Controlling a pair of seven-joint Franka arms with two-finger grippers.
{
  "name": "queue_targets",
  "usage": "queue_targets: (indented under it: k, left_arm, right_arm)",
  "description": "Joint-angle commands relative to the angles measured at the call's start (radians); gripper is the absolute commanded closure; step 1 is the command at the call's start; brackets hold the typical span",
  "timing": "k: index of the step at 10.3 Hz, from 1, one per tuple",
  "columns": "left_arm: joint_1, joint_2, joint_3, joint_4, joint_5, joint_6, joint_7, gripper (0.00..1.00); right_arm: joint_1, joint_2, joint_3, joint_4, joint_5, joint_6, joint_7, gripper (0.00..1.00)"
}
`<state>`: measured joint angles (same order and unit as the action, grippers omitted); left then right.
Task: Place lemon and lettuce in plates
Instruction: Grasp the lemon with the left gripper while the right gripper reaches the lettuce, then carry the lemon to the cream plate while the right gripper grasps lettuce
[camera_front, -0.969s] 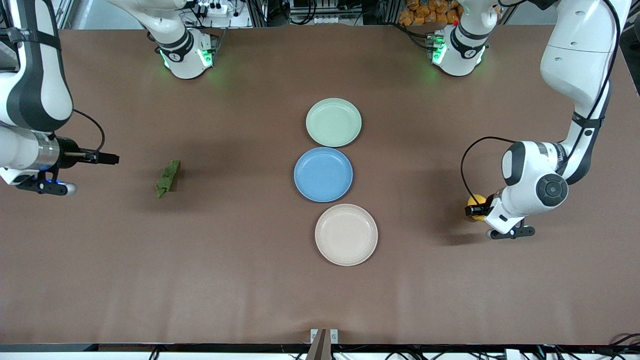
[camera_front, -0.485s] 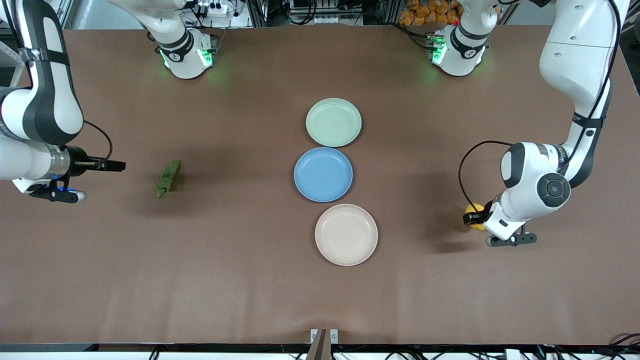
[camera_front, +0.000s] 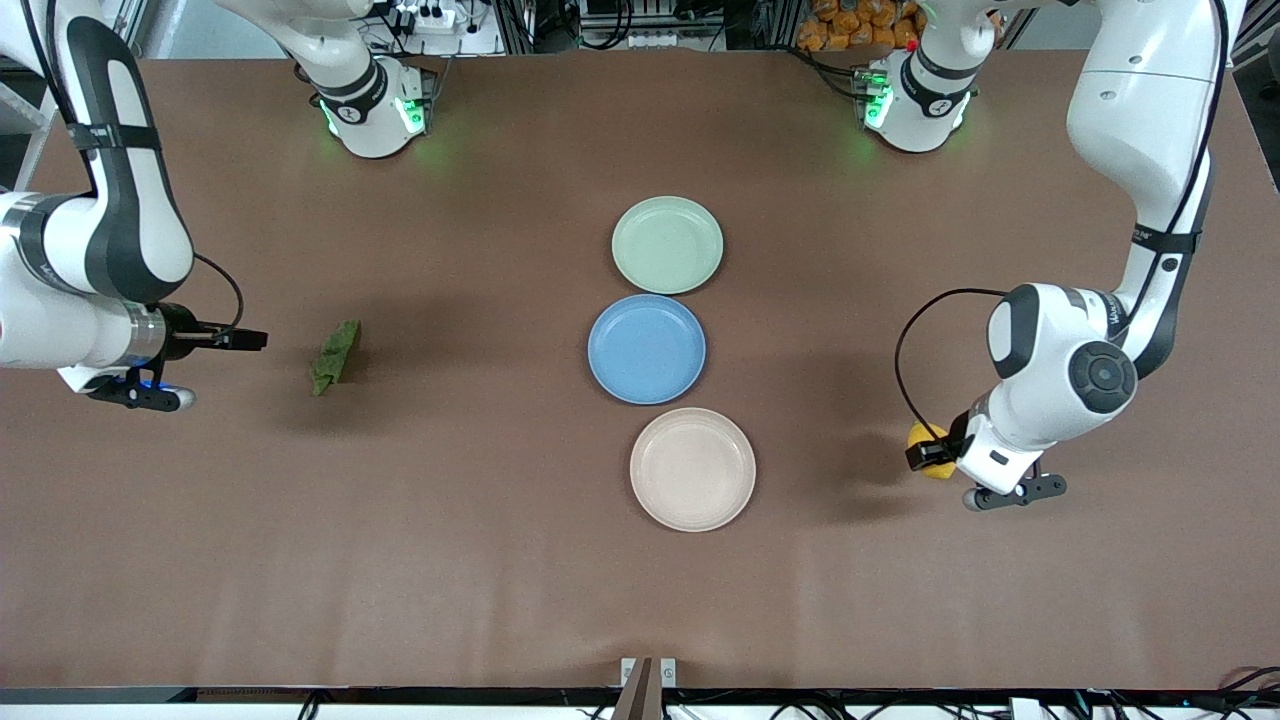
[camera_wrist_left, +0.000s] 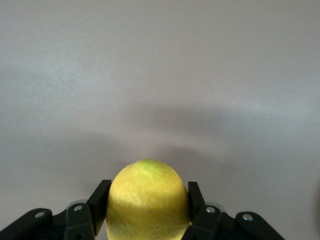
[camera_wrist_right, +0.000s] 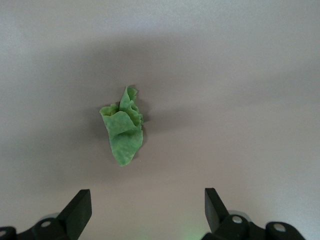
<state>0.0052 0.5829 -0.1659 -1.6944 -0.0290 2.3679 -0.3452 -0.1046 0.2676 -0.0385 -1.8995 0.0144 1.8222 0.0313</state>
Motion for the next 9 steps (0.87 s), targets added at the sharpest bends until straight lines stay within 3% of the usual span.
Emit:
queue_targets:
  k: [1,9]
  left_arm:
    - [-0.028,-0.002,0.002,0.03,-0.071,-0.007,-0.075,1.0]
    - [-0.175,0.035,0.003,0.105,-0.065,-0.004,-0.389,1.0]
  right_arm:
    - [-0.015,-0.013,0.009,-0.047,0.013,0.047,0.009,0.0]
    - [-0.015,-0.001,0.009,-0.18,0.078,0.218,0.01,0.0]
